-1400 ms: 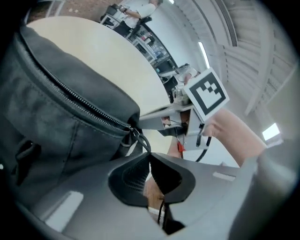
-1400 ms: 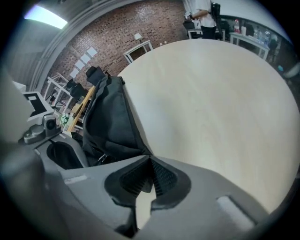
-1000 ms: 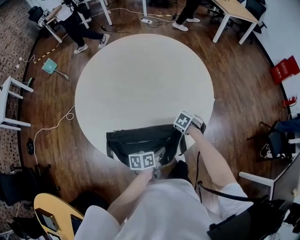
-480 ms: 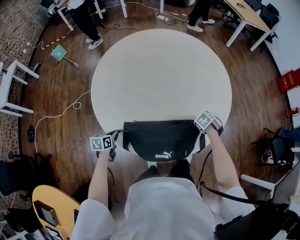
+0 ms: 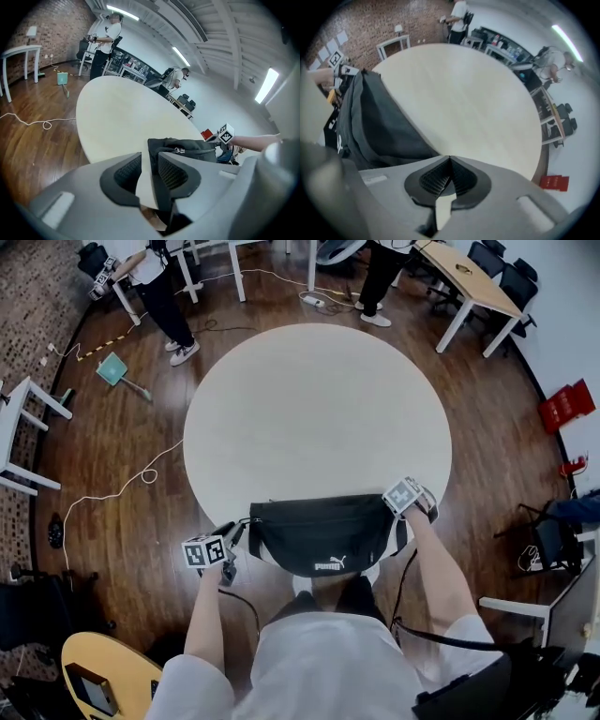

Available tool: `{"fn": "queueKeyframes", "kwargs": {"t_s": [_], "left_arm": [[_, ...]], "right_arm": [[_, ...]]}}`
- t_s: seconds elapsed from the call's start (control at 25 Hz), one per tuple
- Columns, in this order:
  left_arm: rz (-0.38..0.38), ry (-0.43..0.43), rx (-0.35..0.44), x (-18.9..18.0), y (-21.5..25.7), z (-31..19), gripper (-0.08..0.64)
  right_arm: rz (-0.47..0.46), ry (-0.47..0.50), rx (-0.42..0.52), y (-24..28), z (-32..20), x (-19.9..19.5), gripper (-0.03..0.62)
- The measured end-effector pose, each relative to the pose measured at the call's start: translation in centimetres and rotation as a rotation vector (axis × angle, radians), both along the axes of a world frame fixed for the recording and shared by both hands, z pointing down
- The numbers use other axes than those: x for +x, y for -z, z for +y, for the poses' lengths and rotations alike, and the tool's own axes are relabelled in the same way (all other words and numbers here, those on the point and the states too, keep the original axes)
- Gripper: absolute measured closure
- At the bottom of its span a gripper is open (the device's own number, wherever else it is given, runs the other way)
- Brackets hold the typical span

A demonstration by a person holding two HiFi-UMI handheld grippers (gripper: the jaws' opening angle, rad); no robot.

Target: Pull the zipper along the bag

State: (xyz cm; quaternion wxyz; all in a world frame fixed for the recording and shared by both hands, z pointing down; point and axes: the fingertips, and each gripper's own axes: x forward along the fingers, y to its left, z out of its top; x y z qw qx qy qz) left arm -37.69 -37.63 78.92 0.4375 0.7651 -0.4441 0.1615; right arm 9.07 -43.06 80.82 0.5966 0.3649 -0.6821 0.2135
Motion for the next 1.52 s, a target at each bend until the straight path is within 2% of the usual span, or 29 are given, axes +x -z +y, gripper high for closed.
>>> {"fn": "queueKeyframes", "kwargs": {"t_s": [0.12,0.2,0.28,0.36,0.48,0.64,0.72,0.84,0.92,1.04,1.12,1.24,1.52], "left_arm": [[-0.009,-0.016,0.050,-1.1,2.0,0.9,0.426],[-0.025,-0.029,0.096,-1.2,3.7,1.2,0.421],[-0.045,-0.034,0.154,-1.0,5.6,1.4,0.417],[-0.069,-0.025,0.216,-0.6,7.9,2.0,0.464],[-0.083,-0.001,0.328,1.3,12.0,3.5,0.515],[-0.040,0.040,0.491,6.6,18.3,6.8,0.543],[0.000,0.043,0.564,10.8,21.3,9.5,0.543],[0.023,0.035,0.663,17.7,24.8,14.9,0.543],[-0.018,0.042,0.731,22.1,26.8,19.0,0.543],[-0.108,0.072,0.810,27.2,28.8,24.9,0.543],[-0.139,0.092,0.826,29.2,29.6,27.9,0.543],[-0.149,0.077,0.842,31.3,31.1,31.3,0.543],[-0.200,0.038,0.903,33.6,32.9,34.7,0.543]], "right_arm": [[-0.068,-0.164,0.111,3.2,0.4,0.5,0.600],[-0.131,-0.218,0.192,5.5,0.6,0.2,0.600],[-0.162,-0.222,0.309,8.5,0.4,0.0,0.600],[-0.211,-0.222,0.375,11.1,1.7,-1.0,0.600],[-0.366,-0.213,0.442,14.4,5.2,-4.0,0.600],[-0.597,-0.221,0.545,19.1,11.0,-7.0,0.600],[-0.667,-0.186,0.590,21.0,14.7,-7.1,0.600],[-0.725,-0.090,0.668,23.9,20.7,-6.3,0.600],[-0.774,-0.058,0.735,26.1,24.7,-4.9,0.600],[-0.813,-0.060,0.831,28.5,30.0,-2.4,0.600],[-0.816,-0.042,0.863,29.6,32.8,-1.7,0.601],[-0.831,-0.001,0.875,30.8,36.6,-2.1,0.601],[-0.835,0.035,0.933,33.4,42.0,-2.8,0.600]]}}
